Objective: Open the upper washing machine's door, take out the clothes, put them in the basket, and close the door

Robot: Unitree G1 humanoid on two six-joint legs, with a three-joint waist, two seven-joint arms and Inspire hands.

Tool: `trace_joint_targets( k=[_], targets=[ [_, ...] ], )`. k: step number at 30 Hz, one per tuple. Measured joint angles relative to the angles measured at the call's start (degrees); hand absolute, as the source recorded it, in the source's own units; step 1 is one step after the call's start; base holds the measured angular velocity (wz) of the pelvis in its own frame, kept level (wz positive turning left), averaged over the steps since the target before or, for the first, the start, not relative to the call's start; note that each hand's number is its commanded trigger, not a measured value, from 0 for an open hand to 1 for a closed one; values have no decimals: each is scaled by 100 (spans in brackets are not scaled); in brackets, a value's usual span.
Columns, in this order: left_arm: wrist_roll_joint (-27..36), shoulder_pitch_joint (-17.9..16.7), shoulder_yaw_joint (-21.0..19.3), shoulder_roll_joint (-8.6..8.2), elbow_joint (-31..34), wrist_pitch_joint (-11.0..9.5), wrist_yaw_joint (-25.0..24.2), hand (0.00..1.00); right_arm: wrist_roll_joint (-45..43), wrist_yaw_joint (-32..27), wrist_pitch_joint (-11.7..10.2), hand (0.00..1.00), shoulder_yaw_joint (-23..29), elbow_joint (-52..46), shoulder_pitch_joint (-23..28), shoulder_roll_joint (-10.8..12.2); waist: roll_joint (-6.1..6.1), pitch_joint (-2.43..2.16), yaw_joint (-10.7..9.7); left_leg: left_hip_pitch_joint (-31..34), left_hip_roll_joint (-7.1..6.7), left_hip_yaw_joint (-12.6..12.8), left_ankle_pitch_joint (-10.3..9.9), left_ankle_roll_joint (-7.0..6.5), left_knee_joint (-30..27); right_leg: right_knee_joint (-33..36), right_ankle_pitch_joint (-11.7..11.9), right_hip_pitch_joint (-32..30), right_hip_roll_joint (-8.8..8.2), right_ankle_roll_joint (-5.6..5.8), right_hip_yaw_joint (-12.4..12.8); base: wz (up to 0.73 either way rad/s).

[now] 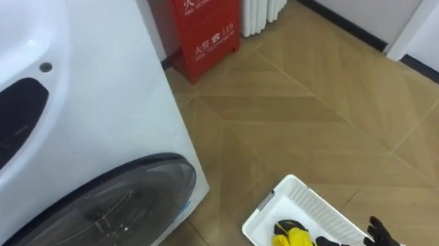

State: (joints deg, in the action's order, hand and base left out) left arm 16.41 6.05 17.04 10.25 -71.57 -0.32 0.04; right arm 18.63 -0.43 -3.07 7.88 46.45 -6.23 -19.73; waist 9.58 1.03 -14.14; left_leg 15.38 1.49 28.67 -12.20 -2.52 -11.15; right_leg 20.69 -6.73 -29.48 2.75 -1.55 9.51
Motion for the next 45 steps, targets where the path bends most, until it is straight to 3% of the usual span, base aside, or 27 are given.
trace_joint_targets(
  k=[5,12,14,19,21,25,28,33,37,45],
  targets=[
    [184,-25,-3,0,5,2,62,0,-297,-90,-12,0,3,-19,7,-1,-21,-7,26,6,-14,-112,1,-1,-22,47,-58,12,-52,-10,-152,13],
    [79,-152,-21,-10,61,-14,50,0,-320,26,-73,0,-210,374,307,94,-98,1,161,-342,17,-597,29,40,14,-228,-94,666,-128,-61,-584,33],
    [10,-254,-66,-12,66,-65,75,0,-221,71,-74,0,-215,703,397,205,-169,11,217,-521,17,-736,54,58,52,-341,-127,952,-165,-74,-765,51],
    [-226,-878,-478,-11,451,-108,117,0,298,306,-61,0,-220,1539,782,535,-417,-67,471,-893,3,-1233,58,65,86,-609,-236,1625,-253,-95,-1272,50],
    [-258,-1008,-574,-13,529,-112,223,0,500,378,-56,0,-225,2017,781,634,-524,-63,539,-1033,-6,-1412,58,66,94,-752,-240,1889,-270,-95,-1444,48],
    [-364,-1098,-885,-46,546,-114,446,0,625,447,-33,0,-363,2593,835,853,-785,-72,744,-1297,-20,-1729,58,72,170,-1036,-239,2394,-288,-89,-1760,44],
    [-367,-1144,-1051,-57,521,-121,521,0,569,525,15,0,-456,2679,947,933,-909,-80,880,-1404,-46,-1981,56,75,174,-1200,-237,2702,-298,-84,-1941,39],
    [-603,-1180,-1289,-88,530,-136,578,0,264,536,24,0,-553,2732,959,999,-959,-69,1015,-1525,-110,-2162,50,84,163,-1300,-283,2975,-346,-25,-2120,31],
    [-825,-1266,-1486,-180,562,-180,591,0,92,555,51,0,-929,2715,929,1057,-982,-55,1281,-1695,-144,-2287,49,82,174,-1306,-302,3156,-373,2,-2180,11],
    [-830,-1437,-1823,-264,536,-228,601,0,-160,555,58,0,-1093,2698,777,1114,-990,-51,1469,-1812,-215,-2523,49,77,166,-1303,-344,3376,-431,46,-2390,17]
  ],
)
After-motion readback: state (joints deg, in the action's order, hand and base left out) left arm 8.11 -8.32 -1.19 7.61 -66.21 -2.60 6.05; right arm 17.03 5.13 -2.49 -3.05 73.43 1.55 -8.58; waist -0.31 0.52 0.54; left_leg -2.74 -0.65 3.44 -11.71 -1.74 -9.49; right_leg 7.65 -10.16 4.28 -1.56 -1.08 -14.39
